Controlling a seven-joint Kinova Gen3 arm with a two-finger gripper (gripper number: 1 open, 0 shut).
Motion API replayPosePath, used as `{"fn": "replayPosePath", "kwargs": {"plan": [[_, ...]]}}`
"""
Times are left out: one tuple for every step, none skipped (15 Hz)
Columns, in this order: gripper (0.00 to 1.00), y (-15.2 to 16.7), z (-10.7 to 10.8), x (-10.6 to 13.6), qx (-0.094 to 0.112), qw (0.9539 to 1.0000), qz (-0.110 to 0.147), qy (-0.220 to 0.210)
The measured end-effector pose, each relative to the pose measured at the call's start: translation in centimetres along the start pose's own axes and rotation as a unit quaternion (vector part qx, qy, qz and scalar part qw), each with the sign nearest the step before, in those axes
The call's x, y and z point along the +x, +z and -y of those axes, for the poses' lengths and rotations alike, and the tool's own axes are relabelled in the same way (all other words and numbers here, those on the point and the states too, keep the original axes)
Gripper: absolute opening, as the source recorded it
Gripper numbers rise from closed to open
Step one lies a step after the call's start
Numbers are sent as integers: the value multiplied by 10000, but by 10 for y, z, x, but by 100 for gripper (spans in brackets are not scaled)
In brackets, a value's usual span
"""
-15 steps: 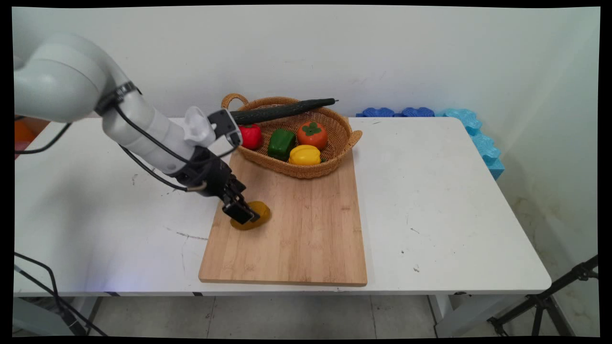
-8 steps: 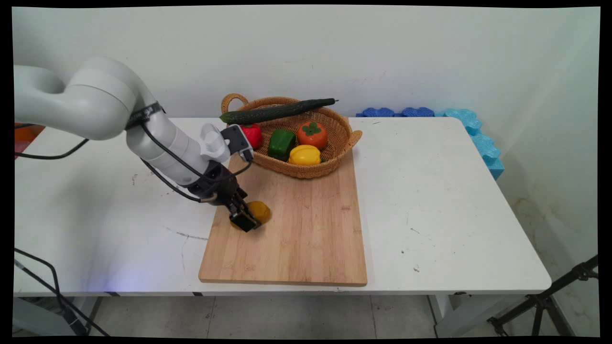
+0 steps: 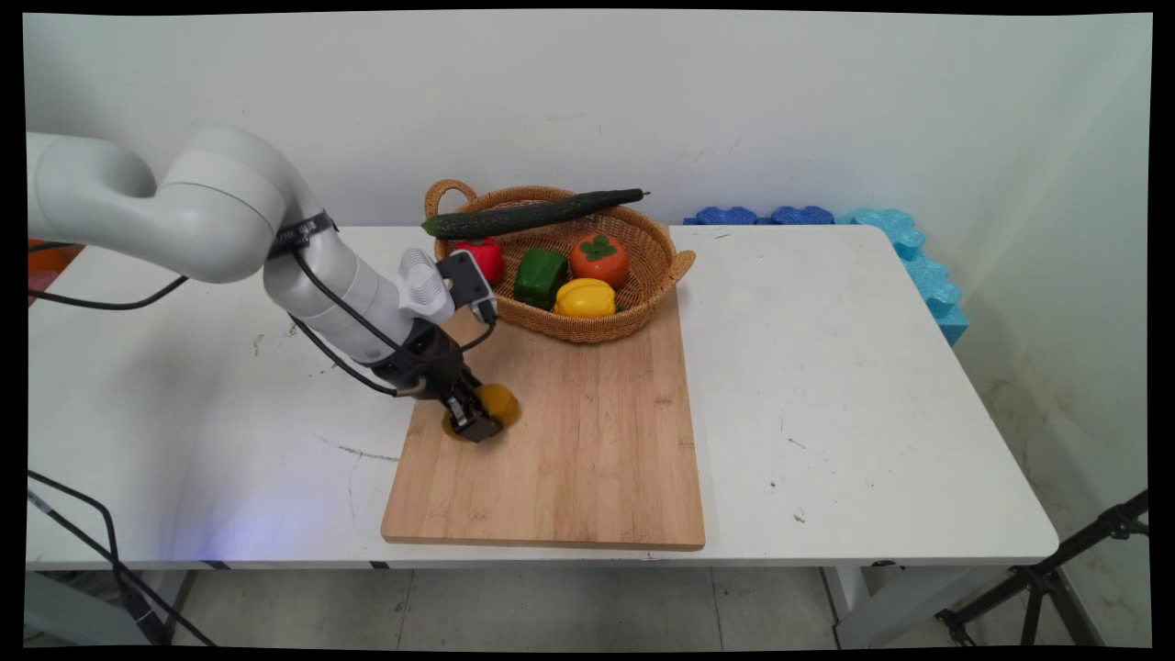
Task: Pick up the potato from the cutting board, then place the picked object in the vegetable basket
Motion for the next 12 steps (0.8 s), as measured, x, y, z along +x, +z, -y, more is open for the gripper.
{"fn": "replayPosePath", "kwargs": {"plan": [[0,1,-1,0,4,10000,-3,25],[0,1,-1,0,9,10000,-2,52],[0,0,-2,0,11,10000,-2,75],[0,-2,-2,0,4,10000,-5,99],[0,-5,-3,0,-16,9999,-7,131],[0,-10,-3,1,-45,9999,-17,159],[0,-15,-2,3,-81,9998,-20,195],[0,-24,-2,5,-121,9996,-24,234],[0,-33,0,8,-153,9995,-34,263],[0,-43,2,12,-174,9994,-42,287],[0,-54,5,17,-191,9994,-54,293],[0,-65,9,23,-204,9994,-74,276]]}}
